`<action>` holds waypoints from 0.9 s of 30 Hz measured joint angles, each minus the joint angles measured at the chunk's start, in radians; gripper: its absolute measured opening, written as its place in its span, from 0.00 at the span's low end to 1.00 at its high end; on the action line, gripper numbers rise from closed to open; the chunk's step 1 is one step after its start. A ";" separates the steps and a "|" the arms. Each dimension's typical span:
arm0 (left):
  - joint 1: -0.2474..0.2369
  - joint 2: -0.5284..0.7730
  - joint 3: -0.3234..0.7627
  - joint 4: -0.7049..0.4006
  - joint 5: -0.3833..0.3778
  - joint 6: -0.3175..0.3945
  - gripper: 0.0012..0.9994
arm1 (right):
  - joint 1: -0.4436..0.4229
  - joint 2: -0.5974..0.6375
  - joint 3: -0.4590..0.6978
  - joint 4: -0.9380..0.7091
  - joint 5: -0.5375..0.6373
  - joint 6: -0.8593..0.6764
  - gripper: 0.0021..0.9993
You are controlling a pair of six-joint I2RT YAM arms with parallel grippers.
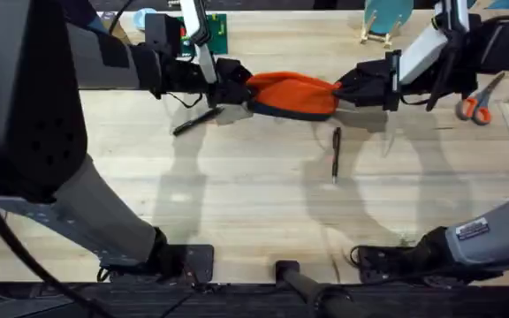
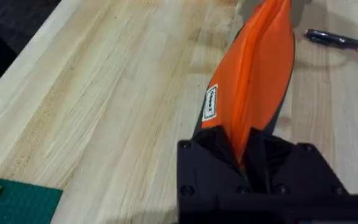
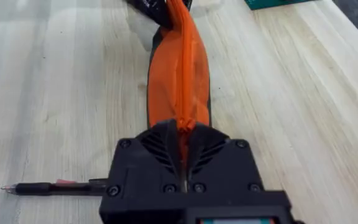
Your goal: Unzip the bag, pick up the pens from the table one at a time and place them inside, then zip the bag closed.
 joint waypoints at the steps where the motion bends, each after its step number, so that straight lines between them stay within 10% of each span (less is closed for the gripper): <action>1: 0.000 0.000 0.000 0.000 0.000 0.000 0.12 | 0.000 0.000 0.000 -0.002 0.000 0.000 0.04; 27: -0.001 0.000 0.000 0.000 0.002 0.000 0.04 | -0.021 0.011 0.000 -0.018 -0.078 0.000 0.03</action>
